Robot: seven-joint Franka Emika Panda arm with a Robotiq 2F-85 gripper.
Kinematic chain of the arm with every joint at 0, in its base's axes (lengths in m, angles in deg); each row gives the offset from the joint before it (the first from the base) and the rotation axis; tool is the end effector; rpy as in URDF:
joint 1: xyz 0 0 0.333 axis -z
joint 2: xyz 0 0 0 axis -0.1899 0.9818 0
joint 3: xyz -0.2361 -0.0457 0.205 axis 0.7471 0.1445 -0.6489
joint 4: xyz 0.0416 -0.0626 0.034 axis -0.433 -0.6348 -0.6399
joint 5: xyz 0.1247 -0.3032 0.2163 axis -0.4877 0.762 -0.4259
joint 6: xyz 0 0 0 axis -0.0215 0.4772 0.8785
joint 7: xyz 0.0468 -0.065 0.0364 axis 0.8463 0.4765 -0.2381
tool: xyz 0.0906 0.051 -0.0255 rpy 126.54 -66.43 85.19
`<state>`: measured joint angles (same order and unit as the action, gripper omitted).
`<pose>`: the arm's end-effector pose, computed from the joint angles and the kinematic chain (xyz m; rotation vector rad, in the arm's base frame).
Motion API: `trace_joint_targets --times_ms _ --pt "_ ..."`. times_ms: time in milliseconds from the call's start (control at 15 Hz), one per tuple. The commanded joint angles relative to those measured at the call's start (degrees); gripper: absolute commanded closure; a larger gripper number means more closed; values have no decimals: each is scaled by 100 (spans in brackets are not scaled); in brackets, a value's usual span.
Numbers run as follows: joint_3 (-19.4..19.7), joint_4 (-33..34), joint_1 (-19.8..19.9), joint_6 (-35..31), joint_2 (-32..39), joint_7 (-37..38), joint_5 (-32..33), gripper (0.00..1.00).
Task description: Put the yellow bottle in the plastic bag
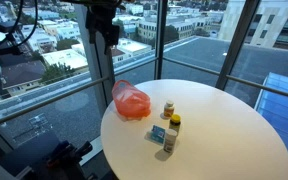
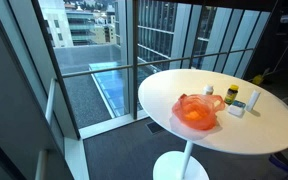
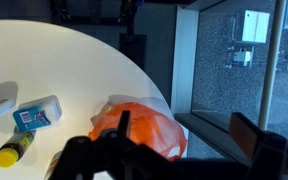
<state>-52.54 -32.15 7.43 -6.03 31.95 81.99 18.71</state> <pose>0.4443 0.0094 0.5327 -2.8865 0.0138 0.2512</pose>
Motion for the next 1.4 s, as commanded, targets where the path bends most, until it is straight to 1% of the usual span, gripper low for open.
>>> trace_joint_targets --times_ms 0,267,333,667,933,1333 --pt "-120 20 142 24 5 -32 -30 0" --pt "-120 21 142 25 -3 -32 -31 0" --pt "-146 91 167 -13 61 77 31 0" --pt "-301 204 336 -545 261 547 332 0" --pt "-215 256 484 -878 566 725 428 0" --pt "16 353 886 -1260 1169 1003 734 0"
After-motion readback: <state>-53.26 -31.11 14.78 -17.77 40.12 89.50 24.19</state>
